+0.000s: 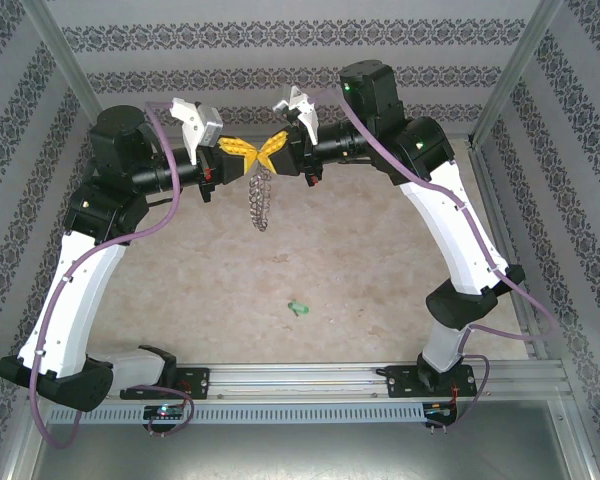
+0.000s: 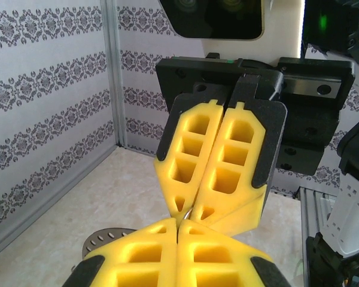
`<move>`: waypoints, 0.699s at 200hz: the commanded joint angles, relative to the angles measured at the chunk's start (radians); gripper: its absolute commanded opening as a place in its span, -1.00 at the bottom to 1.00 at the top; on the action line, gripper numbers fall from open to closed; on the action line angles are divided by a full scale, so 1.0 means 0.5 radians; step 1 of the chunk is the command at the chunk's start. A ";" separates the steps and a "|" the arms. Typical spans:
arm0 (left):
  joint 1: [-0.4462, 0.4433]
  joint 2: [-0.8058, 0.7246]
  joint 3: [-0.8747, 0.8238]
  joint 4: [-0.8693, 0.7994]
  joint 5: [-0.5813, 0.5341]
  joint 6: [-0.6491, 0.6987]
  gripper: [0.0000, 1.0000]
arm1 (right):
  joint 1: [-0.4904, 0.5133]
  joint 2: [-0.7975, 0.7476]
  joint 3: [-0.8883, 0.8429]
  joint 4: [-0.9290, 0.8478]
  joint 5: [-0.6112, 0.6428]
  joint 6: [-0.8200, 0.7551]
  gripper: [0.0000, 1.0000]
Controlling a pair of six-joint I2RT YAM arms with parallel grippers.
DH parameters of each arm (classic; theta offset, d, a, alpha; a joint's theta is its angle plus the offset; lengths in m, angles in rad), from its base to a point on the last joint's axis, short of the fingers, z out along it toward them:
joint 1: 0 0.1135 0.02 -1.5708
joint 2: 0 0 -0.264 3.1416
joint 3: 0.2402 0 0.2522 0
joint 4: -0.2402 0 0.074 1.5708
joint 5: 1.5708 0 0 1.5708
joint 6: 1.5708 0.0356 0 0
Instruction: Put the keys on the keyring
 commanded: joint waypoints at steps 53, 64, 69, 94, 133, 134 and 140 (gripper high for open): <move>0.022 -0.085 -0.196 0.027 -0.224 0.106 -1.00 | -0.114 -0.193 -0.505 0.302 0.120 0.313 0.52; 0.032 -0.110 -0.251 0.020 -0.254 0.098 -1.00 | -0.132 -0.283 -0.687 0.407 0.207 0.403 0.84; 0.035 -0.122 -0.266 0.014 -0.268 0.095 -1.00 | -0.137 -0.329 -0.768 0.446 0.247 0.434 0.95; 0.065 -0.159 -0.357 -0.042 -0.330 0.097 -1.00 | -0.179 -0.546 -1.188 0.624 0.368 0.627 0.96; 0.096 -0.224 -0.506 -0.077 -0.424 0.058 -1.00 | -0.303 -0.724 -1.668 0.502 0.706 0.833 0.95; 0.096 -0.226 -0.509 -0.077 -0.429 0.058 -1.00 | -0.310 -0.720 -1.678 0.492 0.709 0.845 0.95; 0.101 -0.235 -0.527 -0.084 -0.446 0.056 -1.00 | -0.349 -0.690 -1.727 0.420 0.716 0.913 0.92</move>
